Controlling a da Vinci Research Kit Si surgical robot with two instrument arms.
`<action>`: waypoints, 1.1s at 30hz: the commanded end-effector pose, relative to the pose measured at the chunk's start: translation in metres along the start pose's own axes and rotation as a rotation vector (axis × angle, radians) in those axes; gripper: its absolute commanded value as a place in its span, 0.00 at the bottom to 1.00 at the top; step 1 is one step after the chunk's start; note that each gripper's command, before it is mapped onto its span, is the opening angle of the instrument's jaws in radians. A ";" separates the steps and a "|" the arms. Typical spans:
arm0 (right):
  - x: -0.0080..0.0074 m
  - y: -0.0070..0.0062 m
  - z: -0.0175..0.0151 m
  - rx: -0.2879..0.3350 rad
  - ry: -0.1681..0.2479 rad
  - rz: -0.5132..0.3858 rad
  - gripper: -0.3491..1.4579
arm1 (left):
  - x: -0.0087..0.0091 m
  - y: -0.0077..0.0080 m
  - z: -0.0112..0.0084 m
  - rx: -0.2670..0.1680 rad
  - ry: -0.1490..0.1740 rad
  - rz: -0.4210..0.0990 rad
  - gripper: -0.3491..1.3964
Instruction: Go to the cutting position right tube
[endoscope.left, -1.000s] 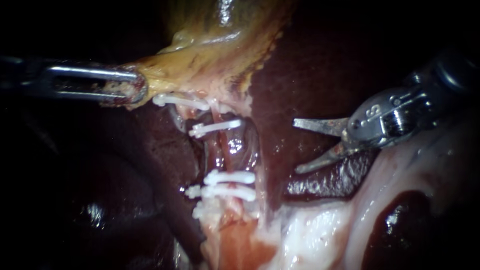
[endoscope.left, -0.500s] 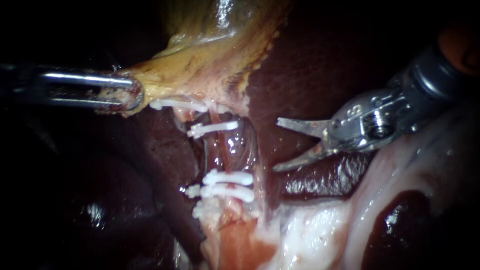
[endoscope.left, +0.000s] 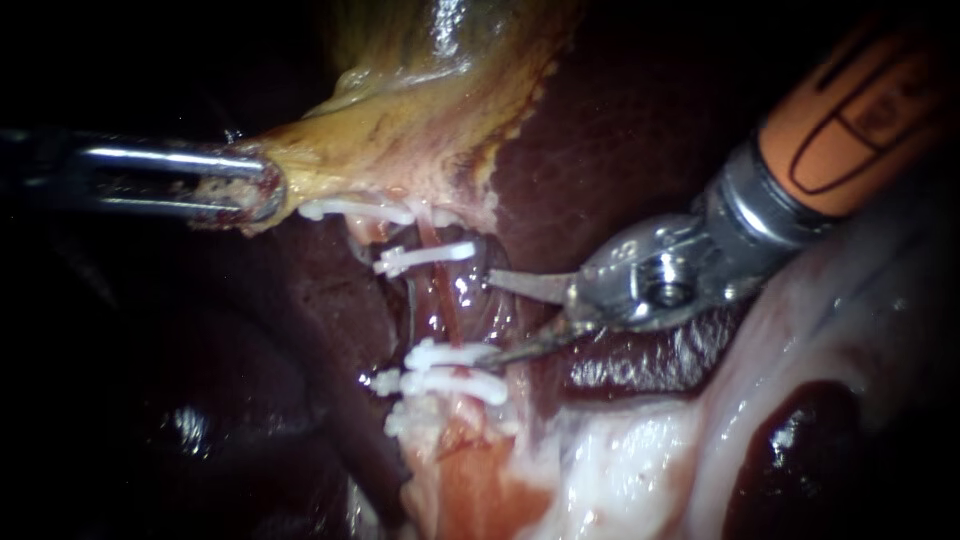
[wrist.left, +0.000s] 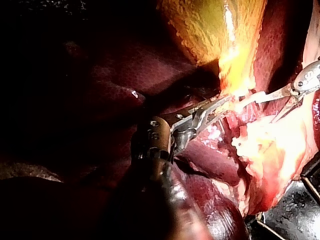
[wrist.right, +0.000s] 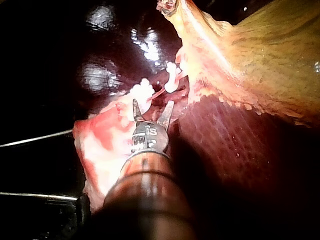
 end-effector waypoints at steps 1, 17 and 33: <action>0.0002 0.0003 0.0003 0.011 0.013 0.006 0.92 | 0.0000 0.0000 0.0000 0.002 0.000 0.000 0.00; 0.0022 0.0023 0.0056 0.101 0.126 0.079 0.92 | -0.0001 0.0001 -0.0001 0.002 0.000 0.000 0.00; 0.0031 0.0004 0.0059 0.220 0.240 0.115 0.93 | -0.0002 -0.0001 -0.0001 0.002 0.000 -0.011 0.00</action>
